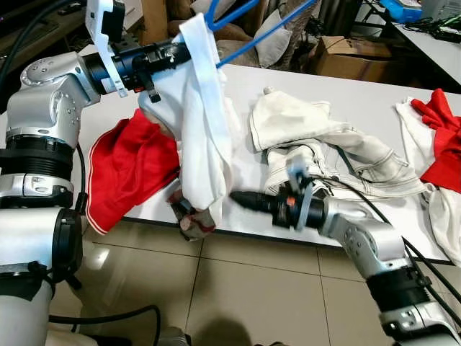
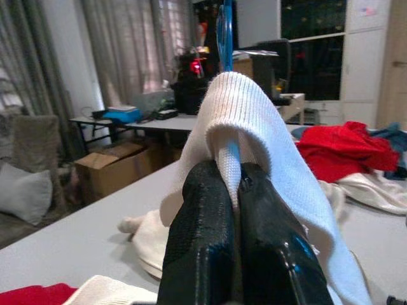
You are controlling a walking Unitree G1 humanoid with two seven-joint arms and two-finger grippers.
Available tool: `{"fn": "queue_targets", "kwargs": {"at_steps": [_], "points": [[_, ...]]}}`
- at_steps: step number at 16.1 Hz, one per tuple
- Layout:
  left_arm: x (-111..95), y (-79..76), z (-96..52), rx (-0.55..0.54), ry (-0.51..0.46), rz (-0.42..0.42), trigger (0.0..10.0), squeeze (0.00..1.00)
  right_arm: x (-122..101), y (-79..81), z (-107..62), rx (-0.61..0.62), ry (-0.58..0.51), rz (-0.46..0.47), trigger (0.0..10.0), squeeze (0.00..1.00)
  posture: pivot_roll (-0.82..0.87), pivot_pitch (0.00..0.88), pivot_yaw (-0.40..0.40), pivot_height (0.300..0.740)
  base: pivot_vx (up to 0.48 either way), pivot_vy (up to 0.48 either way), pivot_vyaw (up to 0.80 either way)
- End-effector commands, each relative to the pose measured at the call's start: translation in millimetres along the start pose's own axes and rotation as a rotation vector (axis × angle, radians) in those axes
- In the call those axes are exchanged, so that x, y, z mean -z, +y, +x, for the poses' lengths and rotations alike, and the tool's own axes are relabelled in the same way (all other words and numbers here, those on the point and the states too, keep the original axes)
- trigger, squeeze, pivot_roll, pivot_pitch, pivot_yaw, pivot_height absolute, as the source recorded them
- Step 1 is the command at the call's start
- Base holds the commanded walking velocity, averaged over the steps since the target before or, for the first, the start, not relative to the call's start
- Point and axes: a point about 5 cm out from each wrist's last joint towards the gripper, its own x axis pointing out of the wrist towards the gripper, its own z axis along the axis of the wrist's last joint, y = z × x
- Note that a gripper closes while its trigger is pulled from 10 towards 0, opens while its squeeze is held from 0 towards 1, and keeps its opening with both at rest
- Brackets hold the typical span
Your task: Hang hanger
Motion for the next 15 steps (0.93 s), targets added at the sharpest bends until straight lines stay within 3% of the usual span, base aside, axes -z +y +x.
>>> {"fn": "queue_targets", "kwargs": {"at_steps": [1, 2, 3, 5, 6, 8, 9, 10, 15], "points": [[-3, 3.3, -2.9, -0.039, -0.007, 0.02, 0.0, 0.0, -16, -7.2, -7.4, 0.064, -0.077, -0.022, 0.0, 0.0, 0.0, 0.0, -0.033, 0.74, 0.0, 0.0, 0.0], [-3, 4.2, -3.4, -0.053, -0.011, 0.022, 0.0, 0.0, -22, -11.4, -10.8, 0.106, -0.134, -0.01, 0.0, 0.0, 0.0, 0.0, -0.035, 0.74, 0.0, 0.0, 0.0], [-3, 4.8, -4.5, -0.077, -0.015, 0.036, 0.0, 0.0, -38, -18.9, -20.9, 0.182, -0.262, 0.014, 0.0, 0.0, 0.0, 0.0, -0.037, 0.74, 0.0, 0.0, 0.0], [-4, 3.1, -3.4, -0.097, -0.015, 0.063, 0.0, 0.0, -44, -15.7, -23.6, 0.201, -0.26, -0.057, 0.0, 0.0, -0.01, 0.0, -0.037, 0.74, 0.0, 0.0, 0.0], [-4, 0.4, -1.3, -0.09, -0.02, 0.07, 0.0, 0.0, -43, -13.0, -20.9, 0.208, -0.228, -0.092, 10.0, 0.0, -0.01, 0.0, -0.037, 0.74, 0.0, 0.0, 0.0], [-4, -4.5, 2.3, -0.072, -0.024, 0.08, 0.0, 0.0, -43, -4.4, -13.1, 0.153, -0.213, -0.113, 10.0, 0.0, -0.01, 0.0, -0.034, 0.74, 0.0, 0.0, 0.0], [-4, -7.2, 4.3, -0.059, -0.021, 0.088, 0.0, 0.0, -44, -0.6, -9.4, 0.132, -0.218, -0.132, 10.0, 0.33, -0.01, 0.0, -0.032, 0.74, 0.0, 0.0, 0.0], [-3, -13.4, 8.9, -0.032, -0.025, 0.092, 0.0, 0.0, -48, 4.8, -1.4, 0.096, -0.239, -0.155, 10.0, 1.0, -0.01, 0.0, -0.031, 0.74, 0.0, 0.0, 0.0], [-6, -35.2, 17.2, 0.101, -0.055, 0.051, 0.0, 0.0, -60, 4.9, 11.7, 0.066, -0.295, -0.213, 10.0, 1.0, 0.0, 0.0, -0.019, 0.74, 0.0, 0.0, 0.0]]}}
